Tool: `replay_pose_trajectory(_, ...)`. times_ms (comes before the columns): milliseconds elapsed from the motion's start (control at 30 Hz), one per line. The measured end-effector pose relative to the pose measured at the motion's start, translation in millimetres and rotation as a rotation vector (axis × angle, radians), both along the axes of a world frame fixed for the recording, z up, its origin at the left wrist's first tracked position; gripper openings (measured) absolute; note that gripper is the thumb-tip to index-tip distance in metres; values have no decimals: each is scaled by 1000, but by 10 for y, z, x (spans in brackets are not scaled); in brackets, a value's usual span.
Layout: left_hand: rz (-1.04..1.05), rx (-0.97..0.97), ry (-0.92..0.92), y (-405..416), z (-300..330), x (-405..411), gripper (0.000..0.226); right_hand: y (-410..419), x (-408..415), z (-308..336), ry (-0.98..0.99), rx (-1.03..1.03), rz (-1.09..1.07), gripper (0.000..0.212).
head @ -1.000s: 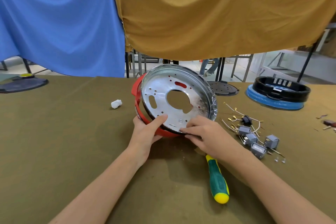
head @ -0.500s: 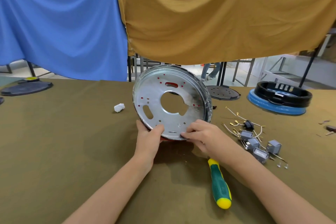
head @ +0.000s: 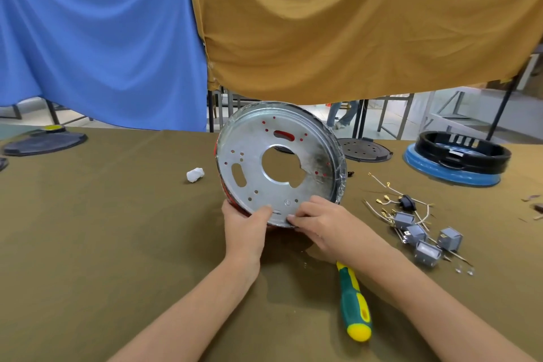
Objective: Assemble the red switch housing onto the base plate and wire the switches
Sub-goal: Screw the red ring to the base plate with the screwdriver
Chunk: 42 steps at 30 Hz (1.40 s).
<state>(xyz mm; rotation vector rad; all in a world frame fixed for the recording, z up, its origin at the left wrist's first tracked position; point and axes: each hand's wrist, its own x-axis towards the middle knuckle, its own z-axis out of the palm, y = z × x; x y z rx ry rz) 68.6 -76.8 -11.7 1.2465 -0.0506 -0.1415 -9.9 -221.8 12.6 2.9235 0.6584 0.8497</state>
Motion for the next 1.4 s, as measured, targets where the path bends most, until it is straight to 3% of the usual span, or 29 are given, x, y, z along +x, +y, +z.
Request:
replay_pose_trajectory(300,-64,-16,10,41,34,42,68,-1,31,-60,-37,-68,-45,28)
replay_pose_trajectory(600,-100,-148,3,82,92,74,46,44,21,-95,-251,-64,-91,36)
replay_pose_trajectory(800,-140,-265,49,53,86,7,47,46,36,-131,-230,-154,-110,35)
replay_pose_trajectory(1200,-50,-209,-6,37,45,38,51,99,46,-141,-224,-164,-128,34)
replay_pose_trajectory(1400,-35,-164,-8,40,41,38,50,139,45,-127,-202,-126,-116,18)
